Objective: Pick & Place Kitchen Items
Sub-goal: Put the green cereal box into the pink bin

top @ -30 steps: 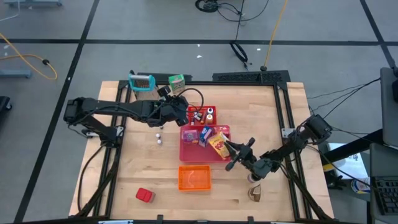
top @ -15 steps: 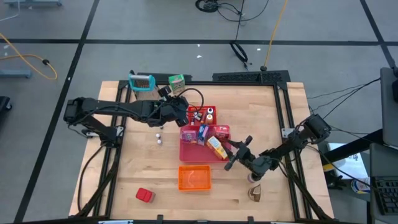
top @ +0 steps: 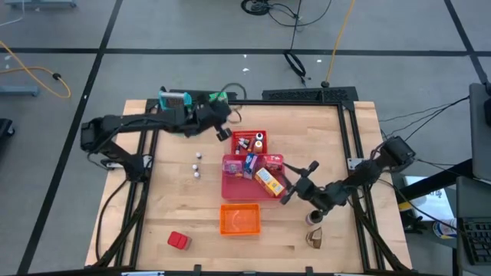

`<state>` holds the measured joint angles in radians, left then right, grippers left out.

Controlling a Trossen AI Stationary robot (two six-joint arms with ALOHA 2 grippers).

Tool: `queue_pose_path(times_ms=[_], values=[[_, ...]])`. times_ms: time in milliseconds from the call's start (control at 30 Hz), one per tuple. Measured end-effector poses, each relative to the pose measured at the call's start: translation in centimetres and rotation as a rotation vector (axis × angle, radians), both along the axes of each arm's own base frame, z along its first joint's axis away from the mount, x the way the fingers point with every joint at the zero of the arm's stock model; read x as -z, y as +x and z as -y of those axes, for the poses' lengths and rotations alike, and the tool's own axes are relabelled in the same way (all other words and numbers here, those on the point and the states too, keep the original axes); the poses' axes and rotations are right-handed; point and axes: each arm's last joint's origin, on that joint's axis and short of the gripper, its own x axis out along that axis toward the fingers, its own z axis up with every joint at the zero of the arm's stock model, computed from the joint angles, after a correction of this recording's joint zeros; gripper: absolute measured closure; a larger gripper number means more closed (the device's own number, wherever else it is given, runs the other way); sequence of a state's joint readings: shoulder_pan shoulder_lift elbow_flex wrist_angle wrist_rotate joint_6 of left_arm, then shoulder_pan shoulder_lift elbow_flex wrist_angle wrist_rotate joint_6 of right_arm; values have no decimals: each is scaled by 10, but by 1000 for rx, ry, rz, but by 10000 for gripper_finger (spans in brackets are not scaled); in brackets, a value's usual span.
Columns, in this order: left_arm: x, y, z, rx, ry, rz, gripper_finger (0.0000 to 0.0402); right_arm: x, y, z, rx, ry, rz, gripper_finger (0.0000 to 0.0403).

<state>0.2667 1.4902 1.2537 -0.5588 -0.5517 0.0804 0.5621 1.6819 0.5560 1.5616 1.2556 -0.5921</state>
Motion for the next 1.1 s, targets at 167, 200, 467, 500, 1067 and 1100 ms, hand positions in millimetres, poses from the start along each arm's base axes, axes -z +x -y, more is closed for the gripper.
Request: queue_pose_path(times_ms=[167, 200, 467, 500, 1067, 1100], values=[[4, -12, -41, -15, -75, 4, 343, -23, -7, 6, 17, -31, 9, 280], [6, -14, -49, -24, -84, 2, 333, -26, -8, 7, 22, -36, 9, 280], [31, -19, -97, -76, -183, -39, 214, -35, -5, 23, 75, -61, -23, 282], [33, -18, -101, -83, -189, -56, 202, -34, -4, 24, 73, -67, -27, 282], [43, 4, -157, -77, -257, -316, 176, -24, 5, 29, -20, -53, -37, 282], [43, 4, -159, -78, -255, -314, 176, -24, 5, 29, -20, -54, -37, 282]])
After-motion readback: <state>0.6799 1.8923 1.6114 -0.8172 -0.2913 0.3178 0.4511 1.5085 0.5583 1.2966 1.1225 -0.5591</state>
